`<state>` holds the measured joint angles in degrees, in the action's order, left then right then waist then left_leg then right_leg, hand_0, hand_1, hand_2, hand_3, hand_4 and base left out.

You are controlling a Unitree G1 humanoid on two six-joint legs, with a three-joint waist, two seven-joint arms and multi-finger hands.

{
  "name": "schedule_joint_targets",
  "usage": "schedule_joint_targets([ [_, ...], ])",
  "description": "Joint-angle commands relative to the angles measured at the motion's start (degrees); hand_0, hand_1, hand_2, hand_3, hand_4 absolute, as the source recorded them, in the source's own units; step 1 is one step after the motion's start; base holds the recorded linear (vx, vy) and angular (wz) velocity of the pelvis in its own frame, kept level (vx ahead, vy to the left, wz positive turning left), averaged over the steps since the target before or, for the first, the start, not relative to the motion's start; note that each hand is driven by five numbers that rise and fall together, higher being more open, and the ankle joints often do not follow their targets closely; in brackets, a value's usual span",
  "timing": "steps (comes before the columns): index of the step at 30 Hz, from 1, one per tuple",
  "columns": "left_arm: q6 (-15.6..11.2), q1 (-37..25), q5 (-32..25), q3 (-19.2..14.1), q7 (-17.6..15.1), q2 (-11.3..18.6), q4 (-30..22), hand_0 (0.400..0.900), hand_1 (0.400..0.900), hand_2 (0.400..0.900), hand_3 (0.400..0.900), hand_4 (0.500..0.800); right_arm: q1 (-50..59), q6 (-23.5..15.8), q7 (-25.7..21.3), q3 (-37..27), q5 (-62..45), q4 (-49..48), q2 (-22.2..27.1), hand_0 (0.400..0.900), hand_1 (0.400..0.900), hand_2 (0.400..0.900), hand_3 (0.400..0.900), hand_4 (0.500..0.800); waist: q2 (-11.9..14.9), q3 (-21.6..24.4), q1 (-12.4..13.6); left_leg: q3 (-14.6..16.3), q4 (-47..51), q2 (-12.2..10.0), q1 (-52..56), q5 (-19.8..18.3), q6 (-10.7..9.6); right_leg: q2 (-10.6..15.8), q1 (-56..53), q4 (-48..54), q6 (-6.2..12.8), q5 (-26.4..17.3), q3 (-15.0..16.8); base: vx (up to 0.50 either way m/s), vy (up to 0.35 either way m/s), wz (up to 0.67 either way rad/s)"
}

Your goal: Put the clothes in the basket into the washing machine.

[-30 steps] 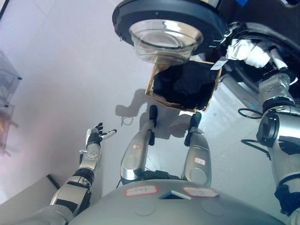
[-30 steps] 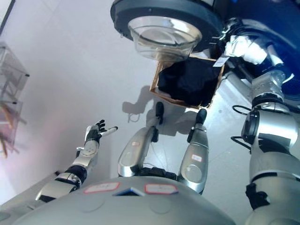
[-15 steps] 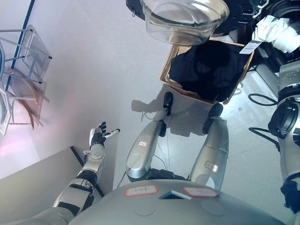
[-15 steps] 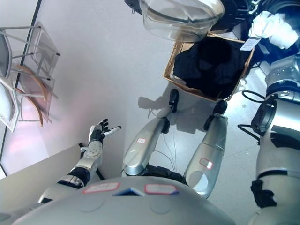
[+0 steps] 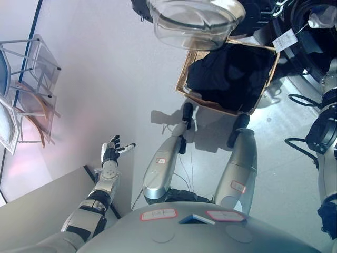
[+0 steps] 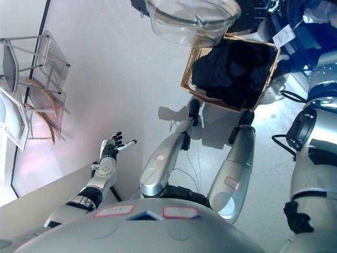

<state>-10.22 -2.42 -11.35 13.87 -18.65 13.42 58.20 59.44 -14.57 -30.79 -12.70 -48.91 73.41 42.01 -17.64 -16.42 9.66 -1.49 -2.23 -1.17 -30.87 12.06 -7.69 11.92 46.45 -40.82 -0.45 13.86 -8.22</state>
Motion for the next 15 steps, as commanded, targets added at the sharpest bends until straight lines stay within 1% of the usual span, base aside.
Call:
schedule_joint_targets([
  [1,-0.17,-2.96,-2.49,-2.4,-3.35,2.93,7.41,0.9,0.9,0.9,0.9,0.8,4.26,-4.61,1.38,4.16,1.37,-4.15,4.87,0.4,0.4,0.4,0.4,0.5,1.23,3.56,0.82,-1.58,4.38,-1.07,1.45,1.24,-0.95,-1.68,-8.26,13.08,7.05,-6.38,-2.45,0.06,-0.036,-0.01],
  [6,-0.06,-3.18,-2.66,-2.83,-3.43,2.92,8.72,0.9,0.9,0.9,0.9,0.8,5.04,-3.59,2.19,6.73,3.98,-3.87,4.7,0.4,0.4,0.4,0.4,0.5,2.02,4.23,0.97,-2.0,6.26,-1.44,2.92,1.93,-1.23,-2.26,-9.75,14.65,6.88,-6.63,-3.06,0.03,-0.021,-0.01],
  [7,-0.05,-3.11,-2.47,-2.72,-3.44,2.99,8.94,0.9,0.9,0.9,0.9,0.8,5.31,-2.8,2.55,7.3,4.71,-3.41,4.91,0.9,0.9,0.9,0.9,0.8,2.14,4.34,0.92,-2.1,6.32,-1.47,3.07,1.85,-1.24,-2.32,-9.97,14.81,6.89,-6.69,-3.09,0.03,-0.013,-0.04],
  [10,0.1,-3.03,-2.6,-3.0,-3.05,3.2,9.59,0.9,0.9,0.9,0.9,0.8,6.31,-0.4,5.13,9.19,5.65,-0.78,5.73,0.9,0.9,0.9,0.9,0.8,2.58,4.55,1.04,-2.04,6.33,-1.59,3.09,1.74,-1.17,-2.58,-10.1,15.14,6.84,-6.94,-3.04,0.02,-0.005,-0.05],
  [15,0.24,-2.75,-3.17,-3.27,-2.28,3.15,10.6,0.9,0.9,0.9,0.9,0.8,6.95,0.74,6.83,10.05,5.6,0.93,5.72,0.9,0.9,0.9,0.9,0.8,2.91,4.85,0.78,-1.87,6.27,-1.3,3.31,1.51,-0.93,-2.72,-10.17,15.23,6.7,-7.16,-2.69,0.02,0.022,-0.06],
])
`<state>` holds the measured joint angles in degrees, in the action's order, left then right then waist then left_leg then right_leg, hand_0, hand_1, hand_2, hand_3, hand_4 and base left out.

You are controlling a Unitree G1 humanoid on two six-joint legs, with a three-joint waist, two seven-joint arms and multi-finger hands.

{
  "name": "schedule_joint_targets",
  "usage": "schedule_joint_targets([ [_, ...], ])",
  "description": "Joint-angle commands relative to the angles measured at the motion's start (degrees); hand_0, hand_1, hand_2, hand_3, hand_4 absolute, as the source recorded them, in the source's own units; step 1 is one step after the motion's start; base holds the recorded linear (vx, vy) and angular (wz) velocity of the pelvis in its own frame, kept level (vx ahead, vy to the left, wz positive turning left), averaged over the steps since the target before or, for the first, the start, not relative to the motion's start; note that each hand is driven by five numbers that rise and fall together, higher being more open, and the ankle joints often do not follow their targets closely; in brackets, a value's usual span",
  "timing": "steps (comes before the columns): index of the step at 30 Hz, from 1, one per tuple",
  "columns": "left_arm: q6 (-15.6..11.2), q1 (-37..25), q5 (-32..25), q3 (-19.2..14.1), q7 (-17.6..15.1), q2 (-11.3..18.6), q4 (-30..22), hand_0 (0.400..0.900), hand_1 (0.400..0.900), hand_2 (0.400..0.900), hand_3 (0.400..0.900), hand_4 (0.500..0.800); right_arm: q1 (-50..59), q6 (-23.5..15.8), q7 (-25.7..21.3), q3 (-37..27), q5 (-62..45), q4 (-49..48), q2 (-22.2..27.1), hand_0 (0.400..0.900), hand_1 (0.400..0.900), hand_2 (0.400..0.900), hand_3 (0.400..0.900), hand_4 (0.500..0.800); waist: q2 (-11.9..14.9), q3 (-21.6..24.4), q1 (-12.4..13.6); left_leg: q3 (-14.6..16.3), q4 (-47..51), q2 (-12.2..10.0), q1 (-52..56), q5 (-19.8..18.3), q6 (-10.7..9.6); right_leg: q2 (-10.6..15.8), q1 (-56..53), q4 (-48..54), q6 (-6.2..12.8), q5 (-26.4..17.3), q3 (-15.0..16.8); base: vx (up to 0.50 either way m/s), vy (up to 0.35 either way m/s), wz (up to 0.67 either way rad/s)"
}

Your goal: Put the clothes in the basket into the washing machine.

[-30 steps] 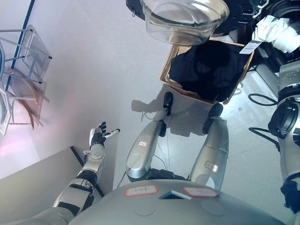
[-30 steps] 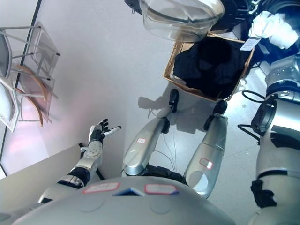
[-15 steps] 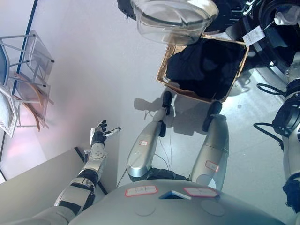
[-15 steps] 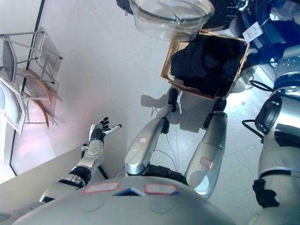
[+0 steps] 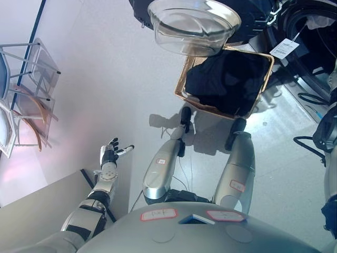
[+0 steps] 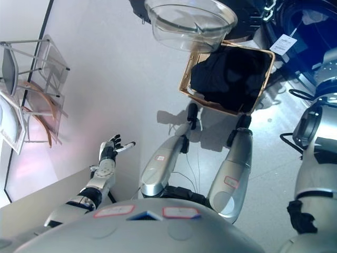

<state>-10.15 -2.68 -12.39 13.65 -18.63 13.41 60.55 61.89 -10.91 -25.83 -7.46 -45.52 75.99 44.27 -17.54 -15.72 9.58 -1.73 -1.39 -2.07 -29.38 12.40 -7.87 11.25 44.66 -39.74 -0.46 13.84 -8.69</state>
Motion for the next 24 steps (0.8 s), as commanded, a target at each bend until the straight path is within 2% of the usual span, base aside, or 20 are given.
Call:
schedule_joint_targets([
  [1,0.38,-2.66,-2.18,-3.0,-2.04,3.01,8.5,0.9,0.9,0.9,0.9,0.8,4.24,-2.64,2.28,4.81,2.18,-1.54,3.2,0.9,0.9,0.9,0.9,0.8,2.87,4.15,0.78,-1.45,5.41,-0.42,1.87,1.07,-0.7,-2.02,-8.39,14.21,6.71,-7.16,-2.2,0.01,0.035,-0.08],
  [6,0.76,-2.94,-2.54,-3.53,-1.6,2.71,9.53,0.9,0.9,0.9,0.9,0.8,3.49,-2.62,2.73,3.99,1.82,-1.21,2.05,0.9,0.9,0.9,0.9,0.8,2.65,4.21,0.45,-1.21,5.04,-0.29,1.82,0.84,-0.27,-2.12,-8.46,14.69,6.6,-7.87,-1.78,0.0,0.049,-0.08],
  [7,2.13,-6.87,-2.16,-1.8,-2.81,1.38,9.99,0.9,0.9,0.9,0.9,0.8,2.99,-2.51,1.98,4.71,2.21,-1.75,-0.46,0.9,0.9,0.9,0.9,0.8,2.81,4.03,-0.5,-0.93,4.89,-0.12,2.12,0.28,-0.16,-1.97,-8.59,14.39,6.67,-7.39,-1.52,0.0,0.069,-0.15],
  [8,1.56,-8.21,-2.15,-1.58,-2.8,1.13,9.32,0.9,0.9,0.9,0.9,0.8,3.13,-2.45,2.21,4.36,2.05,-1.79,-0.81,0.9,0.9,0.9,0.9,0.8,2.77,3.9,-0.89,-0.76,4.77,-0.12,2.23,0.17,-0.13,-2.01,-8.55,14.33,6.66,-7.35,-1.3,0.03,0.075,-0.14],
  [13,0.67,-5.8,-3.41,-1.85,-1.1,1.25,7.36,0.9,0.9,0.9,0.9,0.8,0.95,-0.85,4.04,4.81,2.13,0.59,-3.83,0.9,0.9,0.9,0.9,0.8,2.27,3.78,-0.24,-0.59,3.45,0.07,2.51,-0.51,0.54,-2.11,-9.48,14.99,6.66,-8.02,-0.77,0.0,0.06,-0.11],
  [18,0.76,-6.08,-3.23,-2.57,0.42,1.27,6.7,0.9,0.9,0.9,0.9,0.8,-7.61,0.39,6.5,4.35,4.18,-0.45,-9.09,0.9,0.9,0.9,0.9,0.8,3.05,3.26,-1.17,-0.53,2.53,0.03,3.52,-0.98,1.01,-2.51,-11.82,16.71,6.54,-9.35,-0.79,-0.02,0.026,-0.06],
  [24,1.53,-7.38,-2.58,-3.71,1.55,1.05,6.63,0.9,0.9,0.9,0.9,0.8,-20.78,1.91,8.95,2.09,6.68,-0.98,-15.58,0.9,0.9,0.9,0.9,0.8,5.54,3.43,-3.63,-0.44,1.81,-0.08,6.61,-2.3,1.46,-2.95,-17.32,20.85,6.57,-11.13,-1.06,0.01,0.017,-0.06],
])
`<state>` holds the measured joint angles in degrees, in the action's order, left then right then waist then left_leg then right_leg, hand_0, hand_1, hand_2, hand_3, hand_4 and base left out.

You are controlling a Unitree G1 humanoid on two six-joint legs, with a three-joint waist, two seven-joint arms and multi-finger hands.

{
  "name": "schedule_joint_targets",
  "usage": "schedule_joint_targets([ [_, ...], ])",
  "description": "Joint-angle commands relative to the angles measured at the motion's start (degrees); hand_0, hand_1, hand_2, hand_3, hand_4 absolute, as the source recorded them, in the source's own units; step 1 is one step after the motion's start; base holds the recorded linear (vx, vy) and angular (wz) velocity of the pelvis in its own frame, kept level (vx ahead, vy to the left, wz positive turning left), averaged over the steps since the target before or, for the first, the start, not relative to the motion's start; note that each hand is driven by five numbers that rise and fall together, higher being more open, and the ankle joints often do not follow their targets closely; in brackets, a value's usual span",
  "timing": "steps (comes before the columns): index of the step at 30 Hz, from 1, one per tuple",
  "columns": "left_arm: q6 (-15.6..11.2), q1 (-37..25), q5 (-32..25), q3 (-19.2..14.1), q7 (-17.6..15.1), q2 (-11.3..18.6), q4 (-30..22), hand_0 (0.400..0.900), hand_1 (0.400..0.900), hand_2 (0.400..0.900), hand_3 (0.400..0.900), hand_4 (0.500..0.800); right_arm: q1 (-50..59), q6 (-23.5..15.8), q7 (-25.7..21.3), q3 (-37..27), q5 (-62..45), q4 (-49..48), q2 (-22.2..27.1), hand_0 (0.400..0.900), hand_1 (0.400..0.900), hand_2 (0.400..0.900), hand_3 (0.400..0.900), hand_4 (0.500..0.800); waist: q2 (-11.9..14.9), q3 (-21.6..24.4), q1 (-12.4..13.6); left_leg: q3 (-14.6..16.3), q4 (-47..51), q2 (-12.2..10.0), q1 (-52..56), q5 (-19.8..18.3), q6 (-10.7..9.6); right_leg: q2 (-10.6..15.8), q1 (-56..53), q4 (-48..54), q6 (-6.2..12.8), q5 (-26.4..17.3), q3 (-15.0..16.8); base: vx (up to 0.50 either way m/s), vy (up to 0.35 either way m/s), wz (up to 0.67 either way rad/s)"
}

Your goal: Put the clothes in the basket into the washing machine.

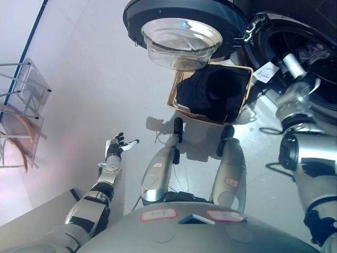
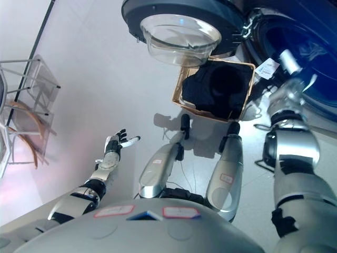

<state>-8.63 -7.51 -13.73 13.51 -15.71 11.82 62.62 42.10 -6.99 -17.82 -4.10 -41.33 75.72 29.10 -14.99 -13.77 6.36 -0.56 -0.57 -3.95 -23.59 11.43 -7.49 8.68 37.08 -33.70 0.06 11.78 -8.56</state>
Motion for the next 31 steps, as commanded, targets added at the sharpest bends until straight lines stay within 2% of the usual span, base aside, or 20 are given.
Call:
schedule_joint_targets([
  [1,0.35,-2.66,-1.16,-3.86,-1.03,2.76,4.64,0.9,0.9,0.9,0.9,0.8,-2.59,-1.79,1.11,-1.14,3.05,-0.55,-1.07,0.9,0.9,0.9,0.9,0.8,3.59,1.88,-0.73,-1.58,0.93,1.74,1.35,-1.61,1.2,-0.56,-10.62,15.7,6.06,-9.63,-1.1,0.02,0.025,-0.1],
  [3,0.54,-2.85,-0.68,-4.55,-0.65,2.89,5.0,0.9,0.9,0.9,0.9,0.8,-6.65,-1.29,2.08,-1.82,3.92,-0.64,-2.52,0.9,0.9,0.9,0.9,0.8,5.03,2.48,-1.6,-1.35,0.88,1.68,2.71,-2.17,1.3,-0.69,-12.9,17.46,6.23,-10.24,-1.18,0.05,-0.002,-0.09],
  [4,0.27,1.34,1.26,-3.39,-2.22,2.09,-0.02,0.9,0.9,0.9,0.9,0.8,-8.5,-0.94,2.08,-2.96,4.01,-0.29,-2.74,0.9,0.9,0.9,0.9,0.8,5.56,2.66,-1.3,-1.58,0.79,1.91,3.56,-2.54,1.59,-0.51,-14.3,18.21,6.42,-10.71,-1.53,0.04,-0.015,0.02],
  [5,0.16,4.65,0.11,-5.04,-0.52,2.09,-1.29,0.9,0.9,0.9,0.9,0.8,-10.44,-0.66,2.45,-3.82,4.05,-0.21,-2.95,0.9,0.9,0.9,0.9,0.8,6.08,2.96,-0.78,-1.73,0.85,1.99,4.28,-2.63,1.68,-0.46,-15.62,19.21,6.51,-11.07,-1.67,0.0,0.0,0.0],
  [9,1.57,6.45,2.67,-6.88,-0.21,1.37,4.48,0.9,0.9,0.9,0.9,0.8,-20.52,0.55,2.12,-3.82,9.97,1.66,-6.5,0.9,0.9,0.9,0.9,0.8,9.43,5.16,-2.05,-1.31,1.68,1.64,7.91,-3.53,1.76,-1.04,-20.45,23.7,7.04,-12.46,-1.5,0.03,-0.001,-0.16],
  [10,2.12,6.64,3.49,-7.29,0.19,1.14,5.53,0.9,0.9,0.9,0.9,0.8,-22.8,1.52,1.74,-2.55,14.19,2.74,-7.1,0.9,0.9,0.9,0.9,0.8,10.17,5.85,-2.43,-1.22,2.08,1.61,9.22,-3.74,1.72,-1.05,-22.11,25.04,7.23,-12.76,-1.74,0.07,0.0,-0.09],
  [16,3.9,7.99,7.47,-8.94,1.45,0.56,9.57,0.9,0.9,0.9,0.9,0.8,-33.03,3.91,2.92,-0.76,23.71,3.01,-11.46,0.9,0.9,0.9,0.9,0.8,13.76,10.43,-4.28,-0.07,4.54,1.28,15.38,-4.81,2.04,-1.8,-28.84,30.81,8.11,-14.57,-1.11,0.08,0.015,-0.18],
  [19,4.49,8.29,8.86,-9.01,3.76,0.35,11.75,0.9,0.9,0.9,0.9,0.8,-36.89,4.97,4.34,-0.32,26.39,4.42,-13.64,0.9,0.9,0.9,0.9,0.8,14.8,12.69,-5.22,0.72,5.57,1.13,17.79,-5.51,1.92,-1.85,-31.28,32.67,8.53,-15.32,-0.74,0.06,0.024,-0.06],
  [22,4.59,8.15,10.66,-8.24,5.56,0.29,12.28,0.9,0.9,0.9,0.9,0.8,-39.18,6.01,5.32,-0.44,28.81,5.79,-13.84,0.9,0.9,0.9,0.9,0.8,15.39,13.53,-5.86,1.47,5.57,1.24,19.76,-6.34,2.44,-1.64,-33.15,33.48,8.7,-15.59,-0.4,0.04,0.025,-0.08],
  [31,5.04,8.69,13.36,-8.06,6.09,0.74,12.95,0.9,0.9,0.9,0.9,0.8,-40.62,6.59,6.22,0.47,30.72,5.74,-14.43,0.9,0.9,0.9,0.9,0.8,15.81,15.72,-6.68,3.33,5.57,1.35,23.34,-8.06,3.07,-1.31,-35.81,34.39,8.84,-15.62,1.32,0.03,0.018,-0.13],
])
